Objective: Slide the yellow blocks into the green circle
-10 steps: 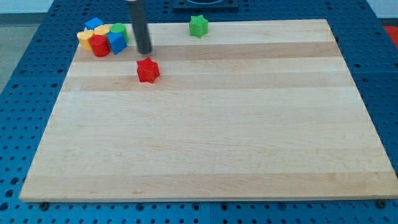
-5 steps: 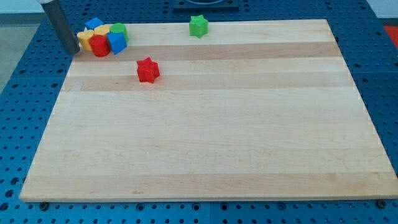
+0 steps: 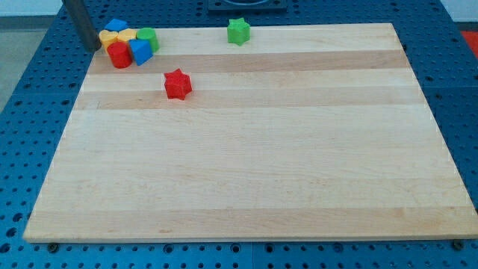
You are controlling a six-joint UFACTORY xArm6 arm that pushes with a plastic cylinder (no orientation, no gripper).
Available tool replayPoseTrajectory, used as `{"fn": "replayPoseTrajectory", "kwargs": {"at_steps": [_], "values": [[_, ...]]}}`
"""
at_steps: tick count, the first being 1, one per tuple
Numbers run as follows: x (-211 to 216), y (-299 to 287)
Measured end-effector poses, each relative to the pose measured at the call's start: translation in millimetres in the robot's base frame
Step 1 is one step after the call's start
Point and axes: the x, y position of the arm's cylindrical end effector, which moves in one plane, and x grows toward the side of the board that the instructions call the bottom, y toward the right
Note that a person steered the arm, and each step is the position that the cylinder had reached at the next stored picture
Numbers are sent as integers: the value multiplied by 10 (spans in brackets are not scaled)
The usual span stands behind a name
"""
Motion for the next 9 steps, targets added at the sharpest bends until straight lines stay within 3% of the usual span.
{"fn": "replayPoseTrajectory", "kwargs": {"at_steps": [2, 9], "values": [[-210, -1], [-272, 2]]}}
